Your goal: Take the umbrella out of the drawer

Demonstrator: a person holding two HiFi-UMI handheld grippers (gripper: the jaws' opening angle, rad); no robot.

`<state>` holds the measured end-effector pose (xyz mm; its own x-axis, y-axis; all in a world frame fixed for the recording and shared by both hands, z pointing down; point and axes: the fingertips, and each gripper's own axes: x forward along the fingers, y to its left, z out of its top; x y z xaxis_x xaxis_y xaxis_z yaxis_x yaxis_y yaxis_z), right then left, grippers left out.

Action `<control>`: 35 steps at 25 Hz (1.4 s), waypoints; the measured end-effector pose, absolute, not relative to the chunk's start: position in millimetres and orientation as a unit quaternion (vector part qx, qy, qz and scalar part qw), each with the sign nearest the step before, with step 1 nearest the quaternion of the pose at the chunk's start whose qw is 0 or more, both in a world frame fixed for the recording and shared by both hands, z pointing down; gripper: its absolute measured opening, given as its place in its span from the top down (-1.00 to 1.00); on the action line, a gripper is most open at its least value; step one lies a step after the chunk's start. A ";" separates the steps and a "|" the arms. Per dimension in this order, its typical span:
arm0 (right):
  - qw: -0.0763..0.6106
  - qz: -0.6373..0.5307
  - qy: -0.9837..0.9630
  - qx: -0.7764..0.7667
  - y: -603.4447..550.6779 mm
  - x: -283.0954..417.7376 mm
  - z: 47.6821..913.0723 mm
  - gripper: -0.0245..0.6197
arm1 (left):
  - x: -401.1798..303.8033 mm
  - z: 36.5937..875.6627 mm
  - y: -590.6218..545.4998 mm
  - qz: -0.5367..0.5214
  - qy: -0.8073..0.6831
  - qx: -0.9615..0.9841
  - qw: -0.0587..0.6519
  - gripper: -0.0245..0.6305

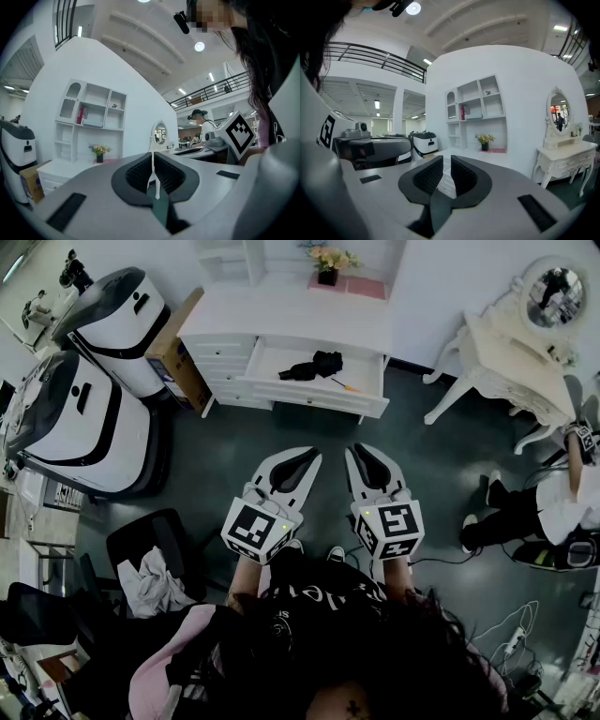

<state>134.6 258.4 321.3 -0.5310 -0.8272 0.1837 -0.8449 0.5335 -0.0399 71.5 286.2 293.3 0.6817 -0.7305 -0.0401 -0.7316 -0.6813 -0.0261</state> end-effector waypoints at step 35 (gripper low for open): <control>0.092 0.099 -0.868 0.477 254.2 23.2 363.3 0.68 | -36.8 333.8 278.4 0.009 0.385 -0.923 -0.017 0.85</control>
